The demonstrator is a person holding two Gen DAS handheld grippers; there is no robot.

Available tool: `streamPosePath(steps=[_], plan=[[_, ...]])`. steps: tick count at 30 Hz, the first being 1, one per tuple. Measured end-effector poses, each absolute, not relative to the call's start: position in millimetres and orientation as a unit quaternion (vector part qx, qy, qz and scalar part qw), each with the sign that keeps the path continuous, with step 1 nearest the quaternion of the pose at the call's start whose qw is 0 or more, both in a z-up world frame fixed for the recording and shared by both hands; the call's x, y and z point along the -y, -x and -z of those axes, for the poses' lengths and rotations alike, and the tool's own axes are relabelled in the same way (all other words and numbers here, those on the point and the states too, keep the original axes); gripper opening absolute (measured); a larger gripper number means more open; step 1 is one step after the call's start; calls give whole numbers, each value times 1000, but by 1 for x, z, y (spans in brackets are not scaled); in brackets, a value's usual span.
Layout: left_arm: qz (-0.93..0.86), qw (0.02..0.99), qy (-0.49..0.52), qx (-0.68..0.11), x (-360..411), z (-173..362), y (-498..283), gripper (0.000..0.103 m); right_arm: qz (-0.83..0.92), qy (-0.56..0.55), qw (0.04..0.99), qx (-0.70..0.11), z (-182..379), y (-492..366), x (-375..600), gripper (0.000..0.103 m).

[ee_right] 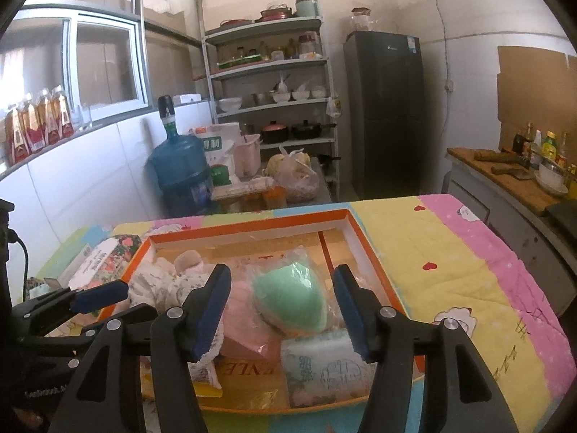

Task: Organize soft objects
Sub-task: 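Lower and release the scrunchie and sponge into the box with both tools, then move both tools back toward the remaining items on the quilt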

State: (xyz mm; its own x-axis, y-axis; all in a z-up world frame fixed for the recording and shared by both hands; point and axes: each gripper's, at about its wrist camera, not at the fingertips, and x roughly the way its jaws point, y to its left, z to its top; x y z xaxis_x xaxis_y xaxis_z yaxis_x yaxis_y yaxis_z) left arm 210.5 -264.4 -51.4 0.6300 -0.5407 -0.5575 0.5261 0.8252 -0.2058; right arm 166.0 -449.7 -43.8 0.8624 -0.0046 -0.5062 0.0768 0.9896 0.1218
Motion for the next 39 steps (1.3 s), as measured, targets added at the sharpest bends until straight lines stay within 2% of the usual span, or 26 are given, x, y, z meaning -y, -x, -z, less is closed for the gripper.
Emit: streamPosePath(steps=[16,18,20,24,39], plan=[[282,916,11,-286,239,31,-188,65,21,-62,968,-244,19,-141,428,65],[279,918,10,-283,234,29,-186,70,22,-62,968,-243,16,-139,424,65],[274,921,9,-278,227,27,-182,82,21,-61,968,-241,13,-136,419,66],[262,928,6,-266,213,21,-173,82,19,-55,970,-236,7,-128,407,69],[213,947,6,-241,150,8,-144,82,3,-43,974,-224,-8,-107,353,70]])
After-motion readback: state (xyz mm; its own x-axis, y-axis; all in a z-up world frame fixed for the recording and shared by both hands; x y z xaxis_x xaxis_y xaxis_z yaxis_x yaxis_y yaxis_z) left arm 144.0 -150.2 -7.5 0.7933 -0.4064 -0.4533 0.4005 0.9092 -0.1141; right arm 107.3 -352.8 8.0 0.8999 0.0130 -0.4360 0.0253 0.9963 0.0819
